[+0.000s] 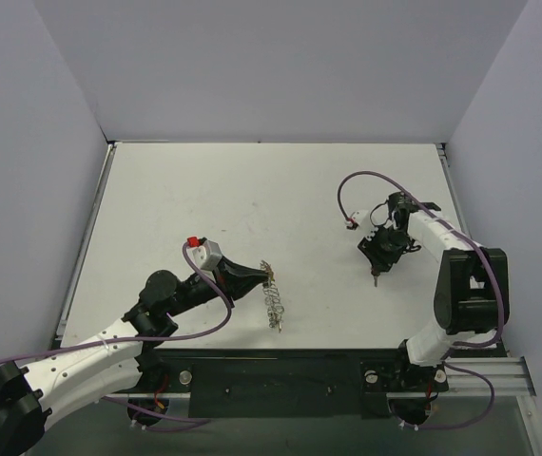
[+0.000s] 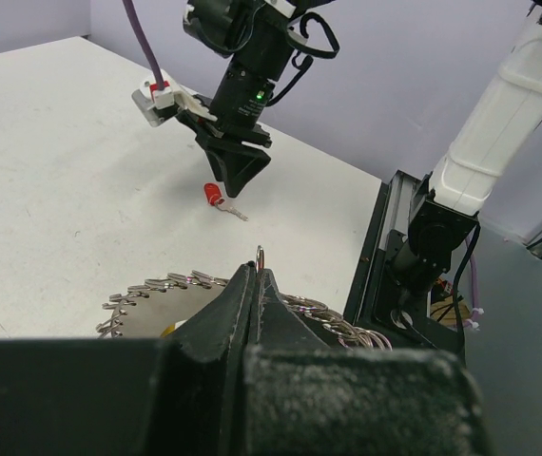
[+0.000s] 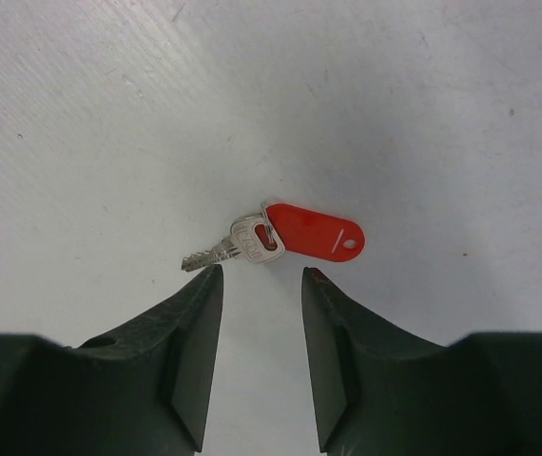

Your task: Put the keys on the keyring

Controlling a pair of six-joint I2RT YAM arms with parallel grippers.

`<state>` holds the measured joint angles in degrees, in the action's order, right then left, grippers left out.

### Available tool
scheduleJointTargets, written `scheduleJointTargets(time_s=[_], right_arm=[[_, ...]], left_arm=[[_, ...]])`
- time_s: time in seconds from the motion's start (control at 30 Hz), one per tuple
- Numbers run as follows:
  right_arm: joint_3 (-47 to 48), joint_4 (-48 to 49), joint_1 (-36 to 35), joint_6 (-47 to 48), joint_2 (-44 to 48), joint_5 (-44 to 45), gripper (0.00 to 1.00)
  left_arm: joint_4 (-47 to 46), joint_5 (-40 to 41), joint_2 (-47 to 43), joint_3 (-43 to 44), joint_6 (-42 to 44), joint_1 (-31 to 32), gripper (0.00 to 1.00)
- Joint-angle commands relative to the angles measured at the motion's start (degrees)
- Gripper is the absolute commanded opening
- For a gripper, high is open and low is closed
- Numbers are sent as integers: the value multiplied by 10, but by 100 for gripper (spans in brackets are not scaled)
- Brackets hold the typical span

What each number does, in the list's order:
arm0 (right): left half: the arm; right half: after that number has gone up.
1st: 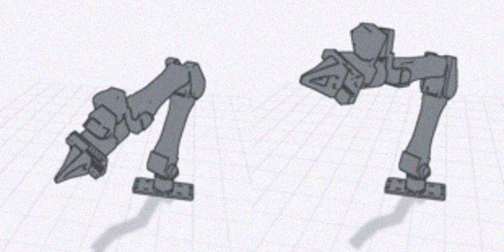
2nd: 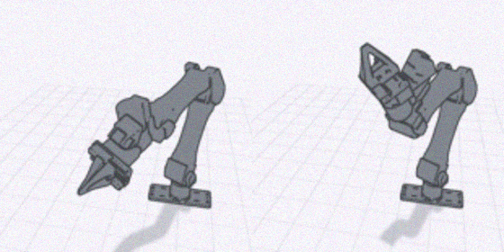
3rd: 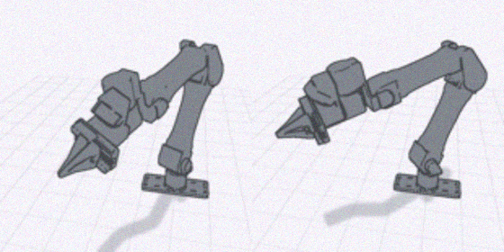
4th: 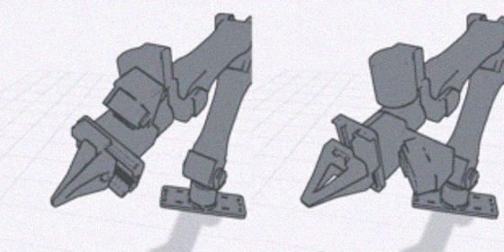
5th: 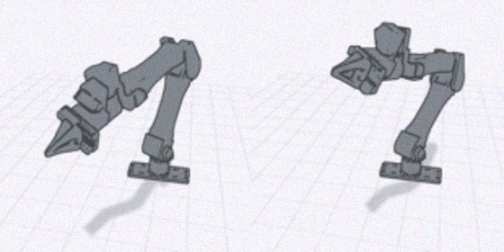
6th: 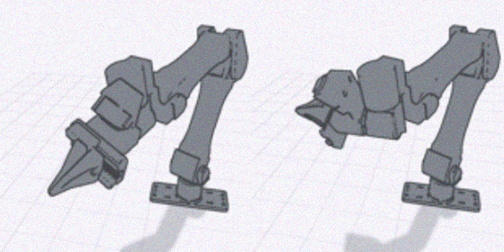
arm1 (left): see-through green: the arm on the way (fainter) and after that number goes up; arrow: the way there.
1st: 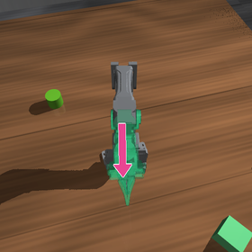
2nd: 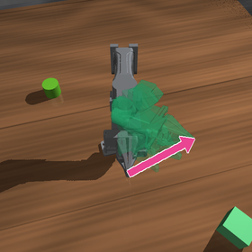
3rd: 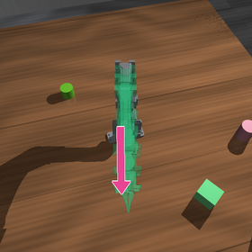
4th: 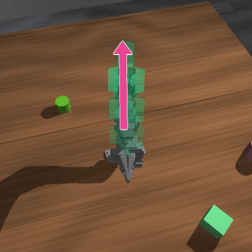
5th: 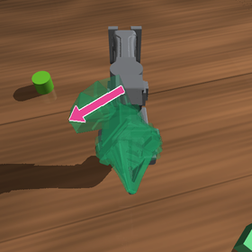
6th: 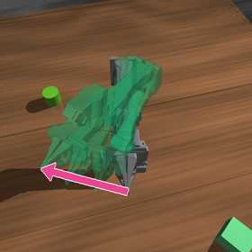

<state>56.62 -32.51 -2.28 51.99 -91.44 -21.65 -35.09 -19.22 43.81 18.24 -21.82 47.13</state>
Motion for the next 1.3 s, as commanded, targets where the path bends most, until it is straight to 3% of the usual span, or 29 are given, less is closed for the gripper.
scheduleJointTargets(time_s=[0.0, 0.63, 1.27], right_arm=[[28, -43, -18, 14, -20, 20, 34], [70, -71, -56, 11, -80, 69, 23], [85, -85, -77, 11, -108, 96, 20]], left_arm=[[-38, 5, -10, 5, 2, -2, 0], [-31, 12, -21, -1, -1, -3, 0], [-26, 15, -27, -6, 1, -4, 0]])
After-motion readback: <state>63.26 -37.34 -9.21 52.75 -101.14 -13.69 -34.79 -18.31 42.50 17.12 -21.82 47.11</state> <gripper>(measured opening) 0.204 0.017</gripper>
